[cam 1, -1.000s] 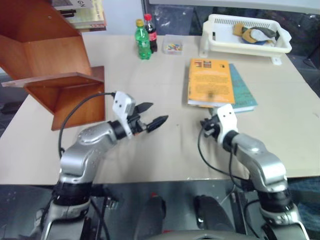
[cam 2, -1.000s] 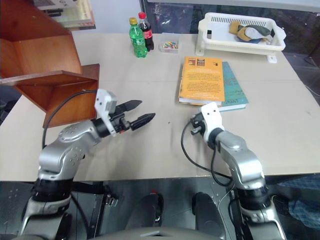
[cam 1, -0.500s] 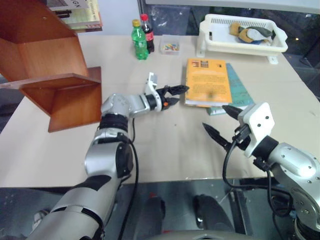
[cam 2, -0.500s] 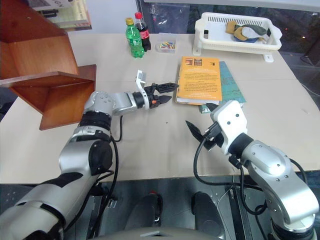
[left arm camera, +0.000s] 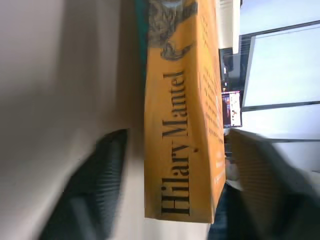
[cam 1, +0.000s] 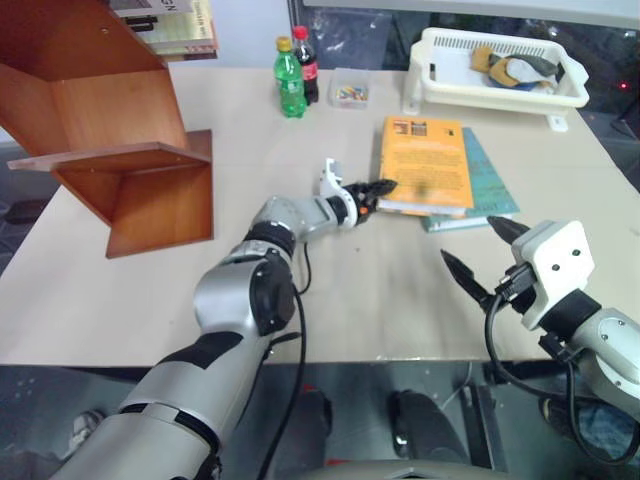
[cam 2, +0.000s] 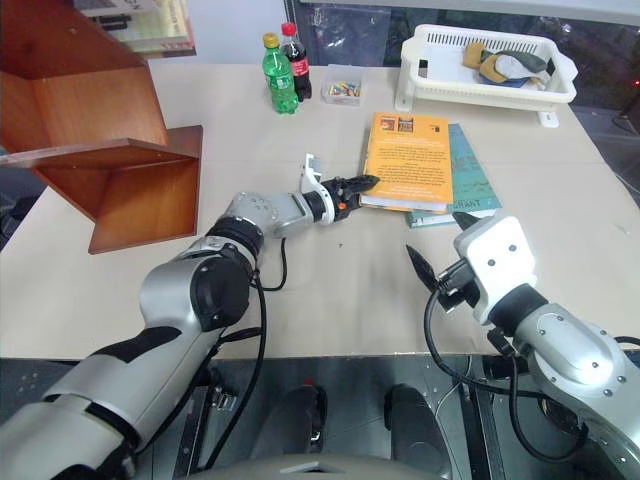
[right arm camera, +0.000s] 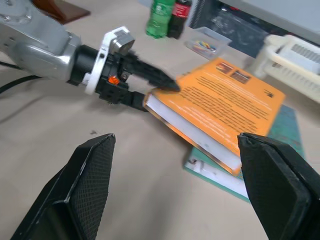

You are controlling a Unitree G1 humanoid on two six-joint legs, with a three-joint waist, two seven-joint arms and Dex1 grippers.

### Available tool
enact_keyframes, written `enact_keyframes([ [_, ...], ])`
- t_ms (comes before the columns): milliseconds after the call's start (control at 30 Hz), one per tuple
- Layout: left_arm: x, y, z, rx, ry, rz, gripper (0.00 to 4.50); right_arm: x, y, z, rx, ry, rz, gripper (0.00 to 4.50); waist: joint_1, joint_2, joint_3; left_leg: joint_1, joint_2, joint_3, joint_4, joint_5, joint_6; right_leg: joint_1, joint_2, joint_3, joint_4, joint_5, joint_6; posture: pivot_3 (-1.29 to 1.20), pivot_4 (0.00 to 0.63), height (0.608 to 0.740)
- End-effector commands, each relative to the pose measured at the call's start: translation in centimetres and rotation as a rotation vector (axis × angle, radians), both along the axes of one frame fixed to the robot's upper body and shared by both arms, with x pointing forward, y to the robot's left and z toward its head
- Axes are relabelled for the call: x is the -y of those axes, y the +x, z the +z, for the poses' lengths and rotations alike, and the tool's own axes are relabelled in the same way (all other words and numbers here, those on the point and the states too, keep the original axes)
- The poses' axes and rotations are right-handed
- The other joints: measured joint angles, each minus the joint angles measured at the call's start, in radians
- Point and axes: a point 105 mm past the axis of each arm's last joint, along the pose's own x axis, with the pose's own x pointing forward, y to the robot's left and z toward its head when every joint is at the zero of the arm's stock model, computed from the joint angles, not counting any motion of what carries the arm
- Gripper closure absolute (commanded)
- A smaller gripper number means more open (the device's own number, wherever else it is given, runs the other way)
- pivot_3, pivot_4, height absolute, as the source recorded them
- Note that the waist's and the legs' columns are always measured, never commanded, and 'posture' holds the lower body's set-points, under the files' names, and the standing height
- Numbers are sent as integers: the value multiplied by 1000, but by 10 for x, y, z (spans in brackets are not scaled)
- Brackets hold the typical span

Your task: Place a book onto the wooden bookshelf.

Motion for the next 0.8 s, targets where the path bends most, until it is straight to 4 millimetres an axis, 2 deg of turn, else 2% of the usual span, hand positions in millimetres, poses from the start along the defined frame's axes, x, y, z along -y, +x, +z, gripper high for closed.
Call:
enact_keyframes([
  [33, 7, 1, 18, 10, -63, -17, 3169, -4, -8, 13, 51, 24, 1, 486, 0, -1, 0, 0, 0, 0, 0, 0, 0, 0, 0, 1, 0, 0, 0, 0, 150, 740],
  [67, 8, 0, 19, -1, -77, -20, 3257, -3, -8, 12, 49, 23, -3, 486, 1, -1, 0, 0, 0, 0, 0, 0, 0, 0, 0, 0, 0, 0, 0, 0, 150, 740],
  [100, 10, -1, 19, -24, -93, -18, 3640, -3, -8, 12, 47, 21, -7, 486, 1, -1, 0, 0, 0, 0, 0, 0, 0, 0, 0, 1, 0, 0, 0, 0, 150, 740],
  [133, 11, -1, 20, -39, -103, -15, 3746, -2, -9, 12, 45, 20, -10, 486, 1, -1, 0, 0, 0, 0, 1, 0, 0, 0, 0, 0, 0, 0, 0, 0, 150, 740],
  [300, 27, -13, 21, -169, -187, -83, 3915, -2, -10, 14, 40, 12, -14, 486, 2, -1, 0, 0, 0, 0, 1, 0, 0, 0, 0, 0, 0, 0, 0, 0, 150, 740],
  [400, 39, -22, 14, -200, -162, -120, 3962, -2, -10, 15, 35, 7, -11, 486, 6, -1, 0, 0, 0, 0, 1, 0, 0, 1, 0, 0, 0, 0, 0, 0, 150, 740],
  [600, 61, -46, 9, -150, -93, -126, 3970, 2, -12, 14, 9, -2, -17, 486, 8, -2, 0, 0, 0, 0, 2, 0, 0, 2, -1, 0, 0, 0, 1, 0, 150, 740],
  [667, 61, -52, 6, -135, -60, -110, 3970, 5, -14, 11, -13, -4, -26, 486, -3, -2, 0, 1, 1, 0, 2, 0, 0, 2, 0, 1, 0, 0, 1, 0, 150, 740],
  [800, 48, -52, -2, -70, 57, -40, 3970, 15, -19, -5, -90, -33, -62, 486, 5, -1, -1, 3, 1, 1, 2, 0, 0, 3, 1, 2, 1, 0, 1, 0, 150, 740],
])
